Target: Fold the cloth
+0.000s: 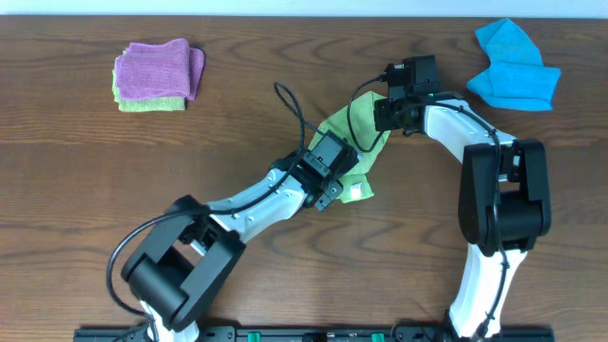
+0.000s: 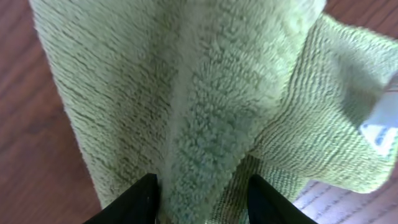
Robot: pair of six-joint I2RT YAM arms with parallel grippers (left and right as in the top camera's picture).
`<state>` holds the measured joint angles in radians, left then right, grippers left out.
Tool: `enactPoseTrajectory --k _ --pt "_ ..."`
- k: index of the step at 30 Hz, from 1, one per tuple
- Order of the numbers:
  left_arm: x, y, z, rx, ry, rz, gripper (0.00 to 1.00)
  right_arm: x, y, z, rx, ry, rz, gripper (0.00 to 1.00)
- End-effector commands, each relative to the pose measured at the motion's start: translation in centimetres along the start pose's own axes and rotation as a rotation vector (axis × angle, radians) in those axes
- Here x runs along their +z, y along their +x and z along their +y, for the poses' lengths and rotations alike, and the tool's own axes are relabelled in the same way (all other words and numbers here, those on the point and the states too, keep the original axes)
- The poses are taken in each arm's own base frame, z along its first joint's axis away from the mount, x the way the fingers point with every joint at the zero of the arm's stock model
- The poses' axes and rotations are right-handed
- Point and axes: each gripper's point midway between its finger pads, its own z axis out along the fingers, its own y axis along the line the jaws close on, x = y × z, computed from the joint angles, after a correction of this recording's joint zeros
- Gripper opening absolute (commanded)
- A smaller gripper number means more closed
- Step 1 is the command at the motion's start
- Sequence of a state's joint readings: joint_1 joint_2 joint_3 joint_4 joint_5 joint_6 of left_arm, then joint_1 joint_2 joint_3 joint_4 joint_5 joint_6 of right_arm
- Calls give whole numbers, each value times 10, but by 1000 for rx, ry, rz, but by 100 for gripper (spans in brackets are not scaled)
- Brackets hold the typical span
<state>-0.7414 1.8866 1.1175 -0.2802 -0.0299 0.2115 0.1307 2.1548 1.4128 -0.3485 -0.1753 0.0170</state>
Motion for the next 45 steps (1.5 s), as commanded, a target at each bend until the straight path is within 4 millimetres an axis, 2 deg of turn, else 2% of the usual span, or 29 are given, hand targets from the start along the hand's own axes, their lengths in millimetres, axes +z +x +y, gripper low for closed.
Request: enactPoseTrajectory --k 1,3,6,12,14,15,16,22,30,38,45 --pt "-1 -9 2 14 -6 -16 47 28 56 -34 31 101 150 1" --pt "-1 -9 3 13 -8 -20 45 28 56 -34 30 101 149 2" --pt "-1 -12 6 15 -21 -30 35 28 56 -34 30 101 150 1" --pt "-2 -15 20 12 -100 -38 33 28 56 -34 30 101 150 2" --pt "-3 -17 21 10 -104 -45 20 28 56 -34 30 101 150 1" --pt "-3 -17 21 9 -105 -47 9 28 56 -34 30 101 150 2" --pt "-3 -18 22 7 -106 -50 6 28 56 -34 30 101 150 2" --pt "-4 -22 33 -16 -123 -64 6 28 57 -34 28 101 151 2" --pt "-15 -30 86 -138 -252 -84 6 28 57 -34 27 101 154 1" --pt "-15 -14 125 -359 -289 -81 6 28 58 -34 28 101 159 2" --pt "-17 17 161 -572 -328 -33 6 28 59 -34 28 101 162 1"
